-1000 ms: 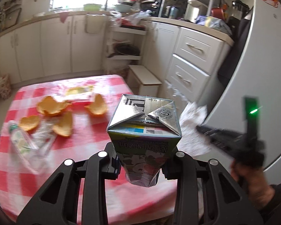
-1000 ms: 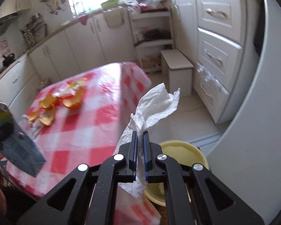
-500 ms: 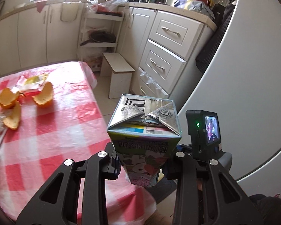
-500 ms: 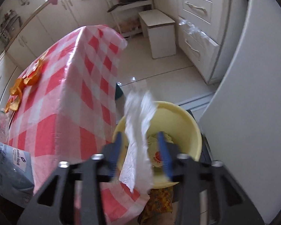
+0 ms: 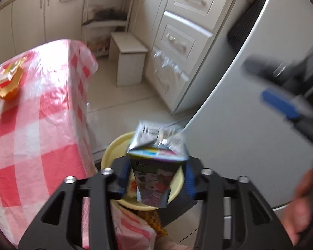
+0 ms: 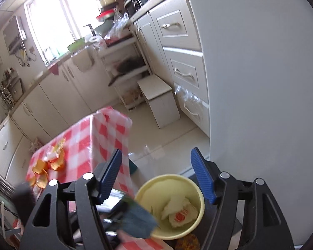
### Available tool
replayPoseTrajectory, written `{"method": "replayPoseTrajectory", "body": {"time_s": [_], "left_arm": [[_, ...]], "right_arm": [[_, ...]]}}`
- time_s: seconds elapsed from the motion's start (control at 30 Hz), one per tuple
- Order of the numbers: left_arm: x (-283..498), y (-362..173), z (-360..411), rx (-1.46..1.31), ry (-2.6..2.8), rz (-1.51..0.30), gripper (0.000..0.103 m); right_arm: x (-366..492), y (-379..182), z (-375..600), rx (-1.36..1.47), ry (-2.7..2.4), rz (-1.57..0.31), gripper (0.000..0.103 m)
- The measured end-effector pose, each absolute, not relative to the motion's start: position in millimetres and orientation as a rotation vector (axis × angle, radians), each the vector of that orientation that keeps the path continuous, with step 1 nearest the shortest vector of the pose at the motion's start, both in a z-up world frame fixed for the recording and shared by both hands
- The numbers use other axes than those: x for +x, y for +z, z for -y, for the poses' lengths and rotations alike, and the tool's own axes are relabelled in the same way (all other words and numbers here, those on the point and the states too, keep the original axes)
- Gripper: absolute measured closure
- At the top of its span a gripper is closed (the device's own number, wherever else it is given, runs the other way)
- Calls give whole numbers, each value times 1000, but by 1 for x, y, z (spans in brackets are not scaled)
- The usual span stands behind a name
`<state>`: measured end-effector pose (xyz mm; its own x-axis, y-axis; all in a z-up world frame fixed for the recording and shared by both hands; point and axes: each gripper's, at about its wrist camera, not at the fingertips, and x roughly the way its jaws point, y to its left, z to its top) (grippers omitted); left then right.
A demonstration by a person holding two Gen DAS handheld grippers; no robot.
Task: Collect trash
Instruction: 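Drop the paper towel and juice carton into the yellow bucket, then grasp the clear water bottle with the left gripper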
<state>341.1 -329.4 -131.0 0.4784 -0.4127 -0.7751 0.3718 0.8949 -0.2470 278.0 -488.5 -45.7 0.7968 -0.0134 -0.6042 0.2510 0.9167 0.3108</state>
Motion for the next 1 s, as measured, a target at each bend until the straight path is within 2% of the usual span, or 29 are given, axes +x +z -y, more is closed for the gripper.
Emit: {"method": "replayPoseTrajectory", "body": {"time_s": [0.2, 0.3, 0.43, 0.7, 0.9, 1.0], "left_arm": [[339, -112, 313, -66, -454, -910, 40], [332, -90, 290, -61, -421, -840, 37], [324, -63, 247, -52, -347, -748, 26], [330, -37, 99, -146, -58, -673, 21], [338, -51, -33, -299, 250, -769, 20], [342, -60, -69, -338, 311, -805, 20]], "right_arm": [[283, -38, 480, 415, -95, -626, 37], [283, -31, 467, 406, -65, -610, 35], [287, -23, 448, 398, -20, -600, 35], [315, -34, 369, 355, 174, -687, 34], [362, -66, 270, 413, 452, -899, 34], [375, -68, 222, 299, 486, -921, 34]]}}
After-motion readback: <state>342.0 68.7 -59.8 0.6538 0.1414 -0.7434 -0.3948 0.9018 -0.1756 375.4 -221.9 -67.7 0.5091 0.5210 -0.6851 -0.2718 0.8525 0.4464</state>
